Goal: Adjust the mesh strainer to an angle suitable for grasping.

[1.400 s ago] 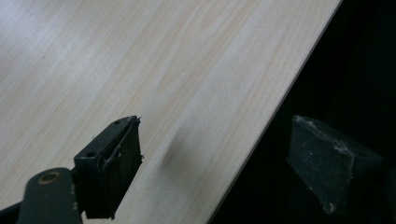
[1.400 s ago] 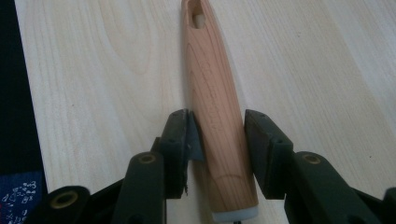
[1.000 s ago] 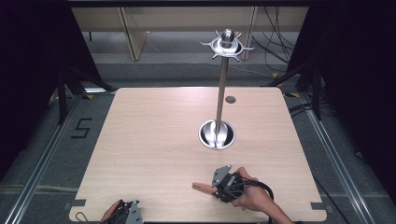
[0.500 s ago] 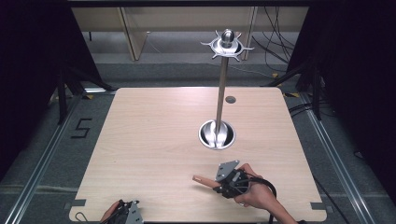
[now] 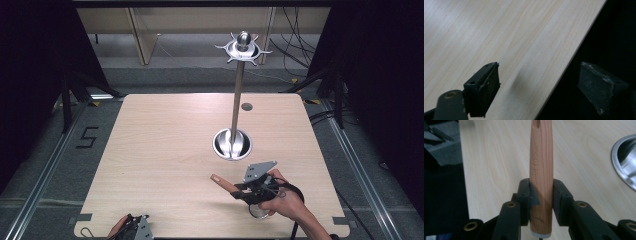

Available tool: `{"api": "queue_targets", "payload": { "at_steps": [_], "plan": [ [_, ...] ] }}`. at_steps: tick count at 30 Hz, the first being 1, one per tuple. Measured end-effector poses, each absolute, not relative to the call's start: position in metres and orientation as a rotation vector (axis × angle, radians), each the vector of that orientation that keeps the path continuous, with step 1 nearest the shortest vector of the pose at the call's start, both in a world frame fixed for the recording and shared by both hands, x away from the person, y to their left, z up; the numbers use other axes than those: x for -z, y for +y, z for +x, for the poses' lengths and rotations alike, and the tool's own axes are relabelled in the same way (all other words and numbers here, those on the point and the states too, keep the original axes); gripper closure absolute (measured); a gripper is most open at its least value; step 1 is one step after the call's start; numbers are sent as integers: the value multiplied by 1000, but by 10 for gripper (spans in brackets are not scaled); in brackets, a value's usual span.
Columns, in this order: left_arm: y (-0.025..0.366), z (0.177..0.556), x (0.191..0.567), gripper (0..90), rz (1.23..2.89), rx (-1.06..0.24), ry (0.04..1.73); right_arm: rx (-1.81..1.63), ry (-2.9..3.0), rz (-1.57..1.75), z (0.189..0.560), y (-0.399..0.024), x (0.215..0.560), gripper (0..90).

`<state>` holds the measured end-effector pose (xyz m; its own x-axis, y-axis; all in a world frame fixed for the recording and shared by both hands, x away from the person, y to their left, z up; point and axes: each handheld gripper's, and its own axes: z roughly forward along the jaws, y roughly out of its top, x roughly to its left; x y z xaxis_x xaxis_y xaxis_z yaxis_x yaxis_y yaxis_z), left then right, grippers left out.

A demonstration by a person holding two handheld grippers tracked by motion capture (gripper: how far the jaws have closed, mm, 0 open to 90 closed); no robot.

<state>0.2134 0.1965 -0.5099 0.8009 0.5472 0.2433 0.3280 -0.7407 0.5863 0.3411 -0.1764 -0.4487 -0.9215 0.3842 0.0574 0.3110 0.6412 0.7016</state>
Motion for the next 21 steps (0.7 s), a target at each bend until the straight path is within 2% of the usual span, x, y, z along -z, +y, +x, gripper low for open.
{"api": "queue_targets", "payload": {
  "at_steps": [5,21],
  "plan": [
    [196,214,510,168,2457,-552,648,-1367,2725,586,343,-185,435,714],
    [197,213,509,168,2461,-571,655,-1475,2603,648,352,-194,413,714]
  ]
}}
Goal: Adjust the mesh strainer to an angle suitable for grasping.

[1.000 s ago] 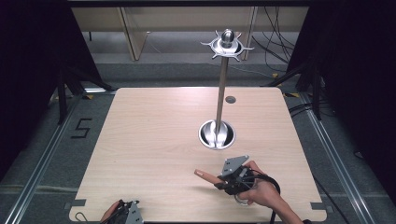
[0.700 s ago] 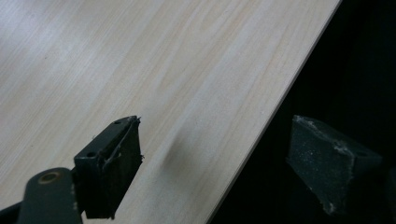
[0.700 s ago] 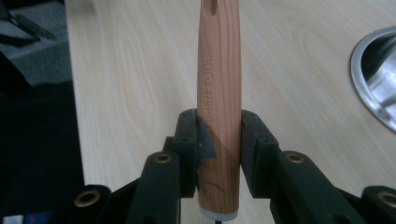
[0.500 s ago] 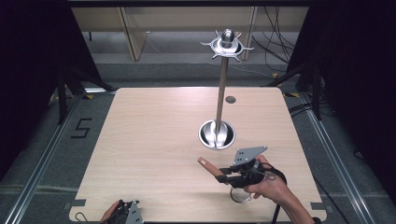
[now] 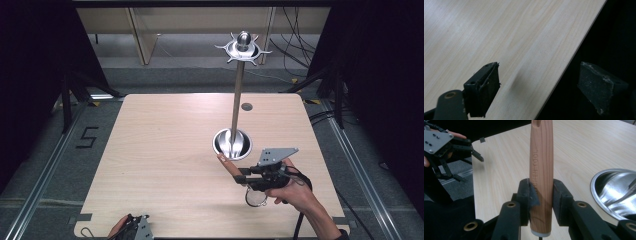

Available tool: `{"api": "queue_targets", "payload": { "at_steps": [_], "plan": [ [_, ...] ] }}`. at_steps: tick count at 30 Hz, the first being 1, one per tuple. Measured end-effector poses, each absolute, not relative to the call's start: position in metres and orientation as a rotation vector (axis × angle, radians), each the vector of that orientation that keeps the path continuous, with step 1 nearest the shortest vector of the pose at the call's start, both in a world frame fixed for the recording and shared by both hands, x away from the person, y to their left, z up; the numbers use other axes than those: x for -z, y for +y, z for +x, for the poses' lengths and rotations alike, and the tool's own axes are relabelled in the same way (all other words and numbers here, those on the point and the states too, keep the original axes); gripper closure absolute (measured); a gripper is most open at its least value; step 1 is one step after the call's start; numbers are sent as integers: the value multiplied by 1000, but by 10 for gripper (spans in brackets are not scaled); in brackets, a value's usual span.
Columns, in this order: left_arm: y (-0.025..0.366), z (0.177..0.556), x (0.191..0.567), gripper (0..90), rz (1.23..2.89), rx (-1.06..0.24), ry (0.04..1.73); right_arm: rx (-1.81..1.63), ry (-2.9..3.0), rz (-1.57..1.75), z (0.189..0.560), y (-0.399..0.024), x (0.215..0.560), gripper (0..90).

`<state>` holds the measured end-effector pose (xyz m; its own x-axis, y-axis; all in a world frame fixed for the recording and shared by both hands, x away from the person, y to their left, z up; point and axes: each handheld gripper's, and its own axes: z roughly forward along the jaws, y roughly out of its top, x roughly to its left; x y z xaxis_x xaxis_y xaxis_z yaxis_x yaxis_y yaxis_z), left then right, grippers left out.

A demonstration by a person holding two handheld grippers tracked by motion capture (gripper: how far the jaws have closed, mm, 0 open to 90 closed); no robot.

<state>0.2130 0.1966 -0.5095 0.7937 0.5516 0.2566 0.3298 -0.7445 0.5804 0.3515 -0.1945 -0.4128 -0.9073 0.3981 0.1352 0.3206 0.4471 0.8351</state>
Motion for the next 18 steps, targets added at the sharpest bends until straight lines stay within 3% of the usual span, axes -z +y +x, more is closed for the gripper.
{"api": "queue_targets", "payload": {
  "at_steps": [18],
  "plan": [
    [196,214,511,168,2454,-574,655,-1571,2455,660,370,-199,375,714]
  ]
}}
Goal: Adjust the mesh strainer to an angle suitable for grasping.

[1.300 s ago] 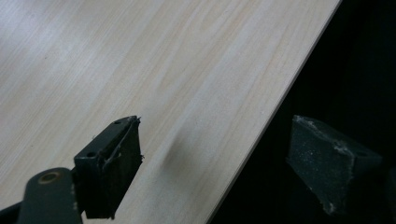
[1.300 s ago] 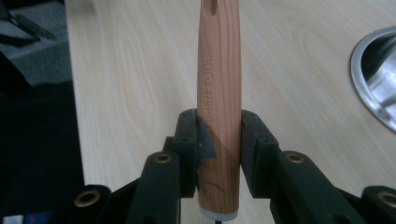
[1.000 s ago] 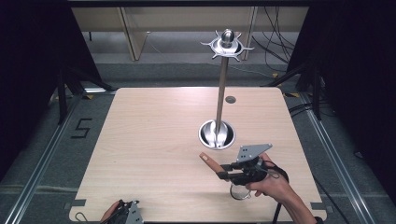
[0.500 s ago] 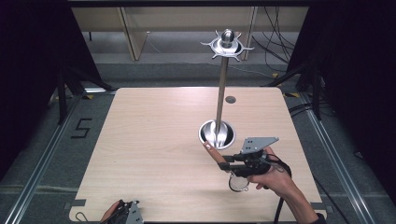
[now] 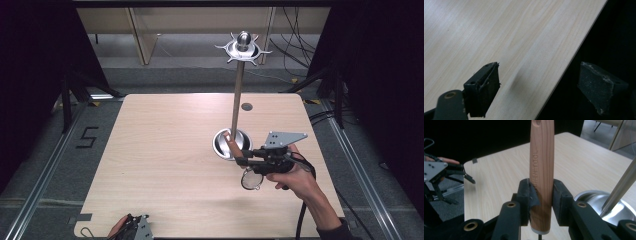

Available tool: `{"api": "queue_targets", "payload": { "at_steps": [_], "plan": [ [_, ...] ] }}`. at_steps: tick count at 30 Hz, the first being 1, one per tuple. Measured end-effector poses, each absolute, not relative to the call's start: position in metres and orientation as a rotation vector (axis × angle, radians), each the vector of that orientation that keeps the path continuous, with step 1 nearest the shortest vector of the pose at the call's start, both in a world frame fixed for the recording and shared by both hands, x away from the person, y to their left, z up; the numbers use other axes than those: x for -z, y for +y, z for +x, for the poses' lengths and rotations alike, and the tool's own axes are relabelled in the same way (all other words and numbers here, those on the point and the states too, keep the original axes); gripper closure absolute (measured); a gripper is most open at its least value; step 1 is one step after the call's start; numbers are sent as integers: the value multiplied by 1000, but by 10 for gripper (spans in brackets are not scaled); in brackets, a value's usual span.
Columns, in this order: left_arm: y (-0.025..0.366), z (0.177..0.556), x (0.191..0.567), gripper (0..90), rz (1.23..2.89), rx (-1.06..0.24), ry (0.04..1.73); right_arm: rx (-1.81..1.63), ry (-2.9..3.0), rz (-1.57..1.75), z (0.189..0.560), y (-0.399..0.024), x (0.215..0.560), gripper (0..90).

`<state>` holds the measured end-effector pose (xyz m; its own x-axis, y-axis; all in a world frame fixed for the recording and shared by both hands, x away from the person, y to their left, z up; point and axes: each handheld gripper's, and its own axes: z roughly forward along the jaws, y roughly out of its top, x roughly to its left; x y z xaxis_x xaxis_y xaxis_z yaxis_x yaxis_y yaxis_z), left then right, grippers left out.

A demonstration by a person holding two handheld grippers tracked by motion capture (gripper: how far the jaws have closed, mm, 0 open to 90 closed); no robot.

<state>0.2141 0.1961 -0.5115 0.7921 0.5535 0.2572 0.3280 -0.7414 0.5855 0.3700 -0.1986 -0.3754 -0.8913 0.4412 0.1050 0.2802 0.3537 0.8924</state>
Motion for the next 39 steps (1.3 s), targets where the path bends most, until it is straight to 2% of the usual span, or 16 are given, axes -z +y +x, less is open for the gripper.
{"api": "queue_targets", "payload": {
  "at_steps": [1,2,4,24,39],
  "plan": [
    [196,214,512,168,2450,-593,661,-1571,2455,660,370,-199,375,714],
    [197,215,510,168,2466,-536,644,-1577,2436,649,372,-200,370,715],
    [197,214,510,168,2457,-529,645,-1577,2431,649,373,-201,367,715],
    [197,213,510,168,2454,-564,658,-1685,2211,689,395,-224,315,714],
    [197,213,511,168,2455,-561,657,-1728,2133,719,404,-225,286,715]
  ]
}}
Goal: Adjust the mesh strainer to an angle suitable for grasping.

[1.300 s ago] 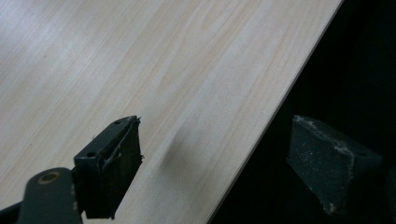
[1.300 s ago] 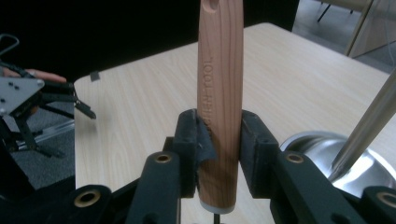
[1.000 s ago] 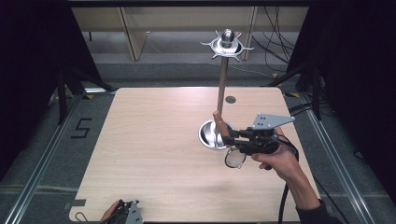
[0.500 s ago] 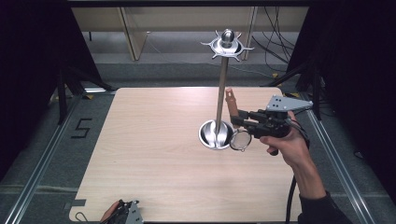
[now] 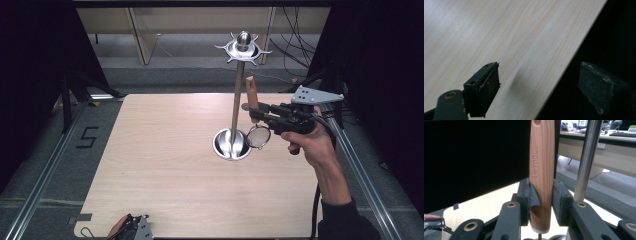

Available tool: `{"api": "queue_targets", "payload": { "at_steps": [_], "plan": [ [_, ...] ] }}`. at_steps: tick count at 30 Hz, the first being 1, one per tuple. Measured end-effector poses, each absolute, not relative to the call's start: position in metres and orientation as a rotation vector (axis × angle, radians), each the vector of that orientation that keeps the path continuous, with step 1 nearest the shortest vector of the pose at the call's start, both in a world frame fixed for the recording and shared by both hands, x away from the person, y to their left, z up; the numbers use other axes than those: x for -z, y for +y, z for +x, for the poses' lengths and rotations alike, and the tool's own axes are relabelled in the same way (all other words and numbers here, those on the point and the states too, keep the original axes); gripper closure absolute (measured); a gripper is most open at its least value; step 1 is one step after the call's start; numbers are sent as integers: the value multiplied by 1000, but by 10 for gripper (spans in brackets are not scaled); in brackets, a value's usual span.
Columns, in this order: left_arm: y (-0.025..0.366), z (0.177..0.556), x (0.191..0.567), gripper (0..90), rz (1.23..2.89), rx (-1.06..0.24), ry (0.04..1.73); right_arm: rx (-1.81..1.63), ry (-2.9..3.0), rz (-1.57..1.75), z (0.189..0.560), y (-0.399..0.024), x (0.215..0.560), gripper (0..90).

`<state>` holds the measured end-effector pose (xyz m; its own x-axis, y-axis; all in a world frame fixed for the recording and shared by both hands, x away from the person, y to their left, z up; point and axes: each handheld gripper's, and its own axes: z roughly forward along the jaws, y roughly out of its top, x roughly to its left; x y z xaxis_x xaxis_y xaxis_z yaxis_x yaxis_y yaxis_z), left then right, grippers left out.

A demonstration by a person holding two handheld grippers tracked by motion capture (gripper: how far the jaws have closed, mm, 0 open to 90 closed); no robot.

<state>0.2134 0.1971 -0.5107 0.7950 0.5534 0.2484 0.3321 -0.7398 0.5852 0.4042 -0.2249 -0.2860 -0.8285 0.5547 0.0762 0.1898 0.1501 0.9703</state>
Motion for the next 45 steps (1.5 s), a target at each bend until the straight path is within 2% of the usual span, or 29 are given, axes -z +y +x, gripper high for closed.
{"api": "queue_targets", "payload": {
  "at_steps": [17,45],
  "plan": [
    [197,214,511,168,2465,-530,642,-1748,2072,789,416,-235,268,714],
    [197,213,511,168,2461,-548,647,-1721,2089,829,439,-228,265,714]
  ]
}}
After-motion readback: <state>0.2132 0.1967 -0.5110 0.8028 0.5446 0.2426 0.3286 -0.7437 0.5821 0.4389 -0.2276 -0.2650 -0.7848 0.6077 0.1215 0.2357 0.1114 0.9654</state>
